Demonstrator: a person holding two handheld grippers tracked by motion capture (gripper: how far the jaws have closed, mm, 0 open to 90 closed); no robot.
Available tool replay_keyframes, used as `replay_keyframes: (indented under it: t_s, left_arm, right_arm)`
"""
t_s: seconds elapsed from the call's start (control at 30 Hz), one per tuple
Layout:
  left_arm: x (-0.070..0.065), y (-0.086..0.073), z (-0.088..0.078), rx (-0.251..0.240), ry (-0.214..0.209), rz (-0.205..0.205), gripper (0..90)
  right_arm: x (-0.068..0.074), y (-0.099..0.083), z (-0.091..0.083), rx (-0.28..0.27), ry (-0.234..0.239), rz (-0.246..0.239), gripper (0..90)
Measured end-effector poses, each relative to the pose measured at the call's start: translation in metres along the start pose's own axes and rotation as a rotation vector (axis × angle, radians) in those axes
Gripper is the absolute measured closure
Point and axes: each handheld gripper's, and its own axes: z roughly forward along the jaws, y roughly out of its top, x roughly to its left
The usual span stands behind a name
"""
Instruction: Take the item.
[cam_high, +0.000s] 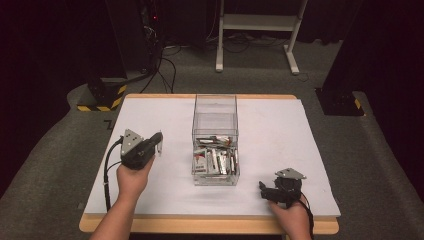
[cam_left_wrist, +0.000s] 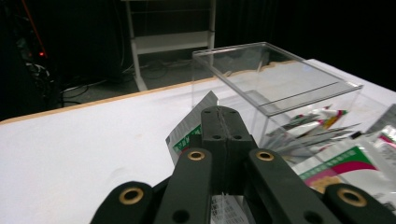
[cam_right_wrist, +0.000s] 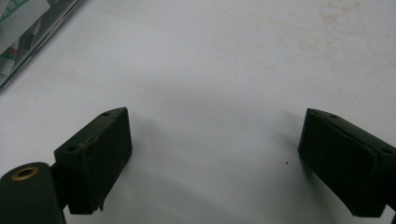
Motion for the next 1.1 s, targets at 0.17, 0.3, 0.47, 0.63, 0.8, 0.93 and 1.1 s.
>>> replay_keyframes:
  t_s: [0.17,0.3,0.47,0.63,0.8,0.93,1.1]
  left_arm:
    - [0.012,0.0,0.006,0.012,0.03,0.01,90.0]
    - [0.021,0.002,0.011,0.025,0.049,0.028,90.0]
    - [0.031,0.004,0.017,0.03,0.074,0.048,90.0]
    - [0.041,0.003,0.023,0.052,0.102,0.074,90.0]
    - [0.052,-0.002,0.028,0.085,0.125,0.106,90.0]
    - [0.059,-0.006,0.031,0.093,0.143,0.089,90.0]
    - [0.068,-0.016,0.037,0.127,0.174,0.109,90.0]
  right_arm:
    - [0.0,0.0,0.0,0.0,0.0,0.0,9.4]
    - [0.0,0.0,0.0,0.0,0.0,0.0,9.4]
    - [0.0,0.0,0.0,0.0,0.0,0.001,9.4]
    - [0.0,0.0,0.0,0.0,0.001,0.002,9.4]
    - [0.0,0.0,0.0,0.001,0.001,0.002,9.4]
    - [0.0,0.0,0.0,0.0,0.0,0.0,9.4]
    - [0.0,0.0,0.0,0.0,0.001,0.002,9.4]
